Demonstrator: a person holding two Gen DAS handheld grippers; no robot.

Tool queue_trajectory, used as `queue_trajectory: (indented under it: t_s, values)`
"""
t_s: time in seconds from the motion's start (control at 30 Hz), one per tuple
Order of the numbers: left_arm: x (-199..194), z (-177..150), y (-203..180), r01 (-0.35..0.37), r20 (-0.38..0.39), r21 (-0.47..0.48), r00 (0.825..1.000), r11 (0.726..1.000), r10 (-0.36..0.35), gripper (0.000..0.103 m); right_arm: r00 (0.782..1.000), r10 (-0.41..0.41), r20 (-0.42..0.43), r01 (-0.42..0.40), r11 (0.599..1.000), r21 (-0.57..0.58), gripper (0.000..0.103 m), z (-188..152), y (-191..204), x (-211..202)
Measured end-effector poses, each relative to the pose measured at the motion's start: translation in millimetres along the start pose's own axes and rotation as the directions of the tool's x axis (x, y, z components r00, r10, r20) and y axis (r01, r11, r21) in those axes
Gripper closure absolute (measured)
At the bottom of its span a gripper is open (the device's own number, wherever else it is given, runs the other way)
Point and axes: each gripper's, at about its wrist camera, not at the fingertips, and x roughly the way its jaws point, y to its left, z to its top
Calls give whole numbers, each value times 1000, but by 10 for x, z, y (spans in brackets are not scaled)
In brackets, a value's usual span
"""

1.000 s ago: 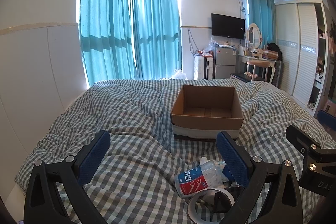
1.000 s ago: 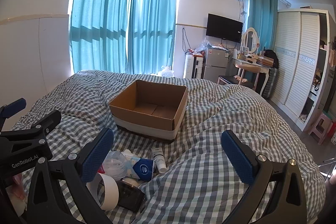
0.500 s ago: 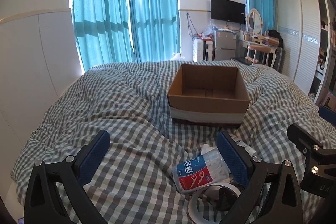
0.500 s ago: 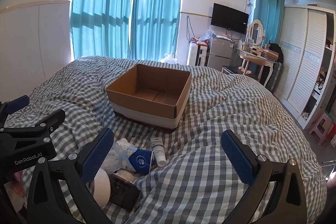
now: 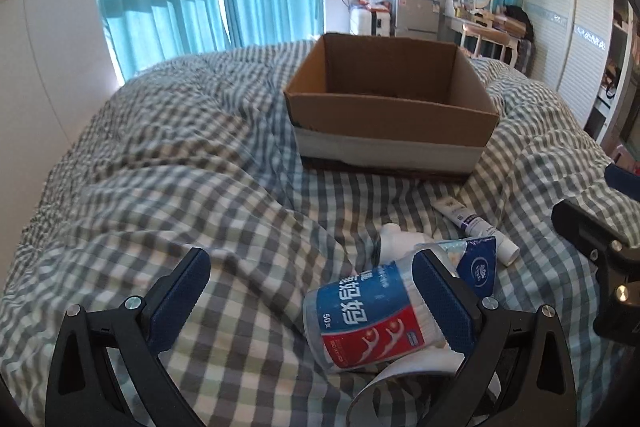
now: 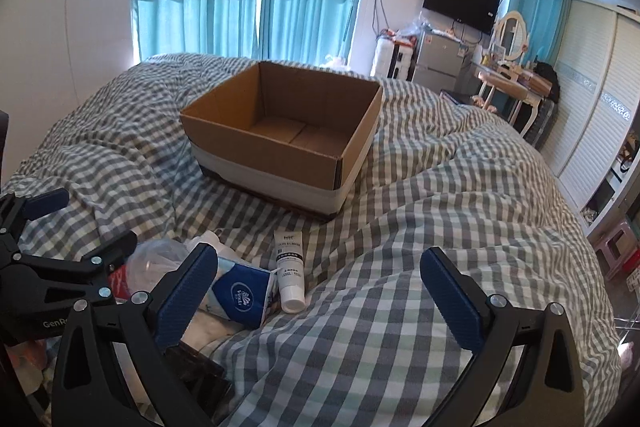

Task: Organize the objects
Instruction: 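Grasp the blue-red floss container with the left tool while the right tool grasps the blue soap box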

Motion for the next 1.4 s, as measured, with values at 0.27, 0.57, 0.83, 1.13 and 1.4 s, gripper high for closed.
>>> queue_trajectory:
  t_s: [0.27, 0.57, 0.83, 1.13, 1.4]
  values:
    - [137, 55, 8, 138, -81, -46, 987, 989, -141, 0, 993, 70, -93, -63, 995, 74, 1, -124, -172, 277]
    - [82, 50, 27, 228, -130, -64, 963, 972, -235, 0, 987, 125, -97, -110, 983, 146, 1, -141, -326, 267]
    - [367, 8, -168, 341, -208, -70, 914, 938, -348, 0, 986, 122, -115, -103, 982, 157, 2, -121, -357, 300]
    - [522, -57, -141, 341, -250, -104, 900, 934, -357, 14, 984, 117, -135, -97, 984, 147, 2, -111, -345, 336]
    - [260, 282, 236, 138, -89, -41, 986, 990, -141, 14, 976, 121, -182, -102, 989, 108, 2, -15, -141, 440]
